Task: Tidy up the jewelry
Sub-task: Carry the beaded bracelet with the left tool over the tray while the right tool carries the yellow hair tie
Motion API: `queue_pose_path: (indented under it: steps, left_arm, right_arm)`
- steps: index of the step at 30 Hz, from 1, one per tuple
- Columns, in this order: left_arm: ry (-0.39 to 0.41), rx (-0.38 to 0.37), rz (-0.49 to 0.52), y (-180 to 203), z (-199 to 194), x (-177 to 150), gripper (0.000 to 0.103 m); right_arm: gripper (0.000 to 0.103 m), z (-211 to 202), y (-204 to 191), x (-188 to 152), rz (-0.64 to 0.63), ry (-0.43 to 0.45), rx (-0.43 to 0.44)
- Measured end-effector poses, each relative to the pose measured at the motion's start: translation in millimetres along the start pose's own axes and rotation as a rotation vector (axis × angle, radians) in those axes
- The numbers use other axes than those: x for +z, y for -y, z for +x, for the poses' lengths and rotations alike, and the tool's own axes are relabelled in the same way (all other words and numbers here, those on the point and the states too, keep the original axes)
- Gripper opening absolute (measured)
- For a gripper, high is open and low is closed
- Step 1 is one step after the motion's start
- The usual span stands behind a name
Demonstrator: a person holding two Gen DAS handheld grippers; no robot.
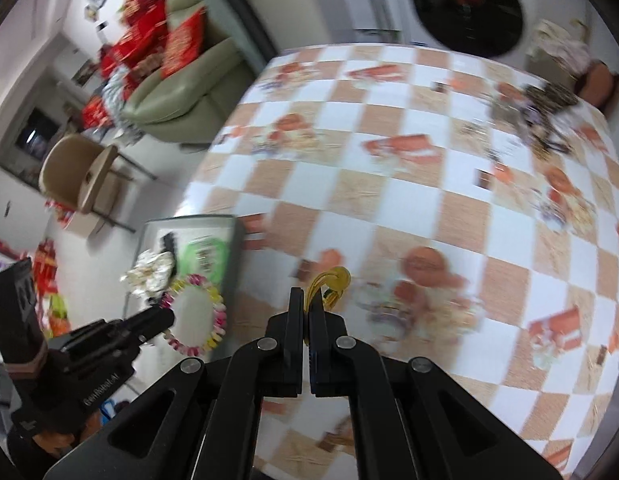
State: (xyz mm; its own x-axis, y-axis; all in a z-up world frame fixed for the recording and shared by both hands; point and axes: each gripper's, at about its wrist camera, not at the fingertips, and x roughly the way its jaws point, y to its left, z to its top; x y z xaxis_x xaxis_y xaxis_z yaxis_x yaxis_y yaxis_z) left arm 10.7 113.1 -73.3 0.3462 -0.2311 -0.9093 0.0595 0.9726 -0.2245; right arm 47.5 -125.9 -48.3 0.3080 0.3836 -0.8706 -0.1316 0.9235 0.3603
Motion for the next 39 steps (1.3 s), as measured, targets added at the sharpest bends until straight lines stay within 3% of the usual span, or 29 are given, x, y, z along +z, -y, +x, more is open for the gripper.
queue_pose_path:
  steps: [12, 19, 27, 39]
  left_arm:
    - [-0.042, 0.113, -0.172, -92, -14, -56, 0.014]
    - [-0.069, 0.160, -0.218, -124, -2, -76, 0.014]
    - [-0.101, 0.186, -0.215, -133, 20, -84, 0.014]
    - [-0.143, 0.262, -0.195, -134, 36, -86, 0.014]
  right_arm:
    - [0.002, 60, -124, -4, -0.223, -0.109, 0.151]
    - [0.002, 104, -170, -20, -0.320, -0.206, 0.207]
    - [0.002, 150, -185, -31, -0.361, -0.300, 0.217]
    - [0.002, 189, -167, -32, -0.373, -0.368, 0.132]
